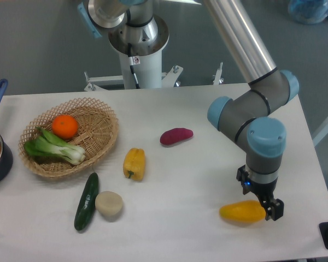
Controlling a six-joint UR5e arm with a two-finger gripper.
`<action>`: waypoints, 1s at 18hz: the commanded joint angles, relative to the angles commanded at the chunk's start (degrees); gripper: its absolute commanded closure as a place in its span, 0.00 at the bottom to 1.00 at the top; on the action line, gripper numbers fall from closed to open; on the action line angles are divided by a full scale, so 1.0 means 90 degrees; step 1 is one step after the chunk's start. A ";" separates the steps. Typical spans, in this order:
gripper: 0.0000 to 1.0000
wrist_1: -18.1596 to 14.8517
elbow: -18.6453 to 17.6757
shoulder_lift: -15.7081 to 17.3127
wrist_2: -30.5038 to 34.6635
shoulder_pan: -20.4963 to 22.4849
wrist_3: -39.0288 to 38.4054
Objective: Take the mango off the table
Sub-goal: 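Lower the open gripper around the mango and close on it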
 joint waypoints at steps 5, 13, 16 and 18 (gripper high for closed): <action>0.00 0.0000 0.0001 -0.0059 0.0019 -0.0039 -0.0185; 0.00 0.0019 -0.0049 -0.0195 0.0623 -0.0322 -0.0497; 0.00 0.0029 -0.0058 -0.0186 0.0811 -0.0362 -0.0518; 0.04 0.0029 -0.0058 -0.0196 0.0820 -0.0362 -0.0527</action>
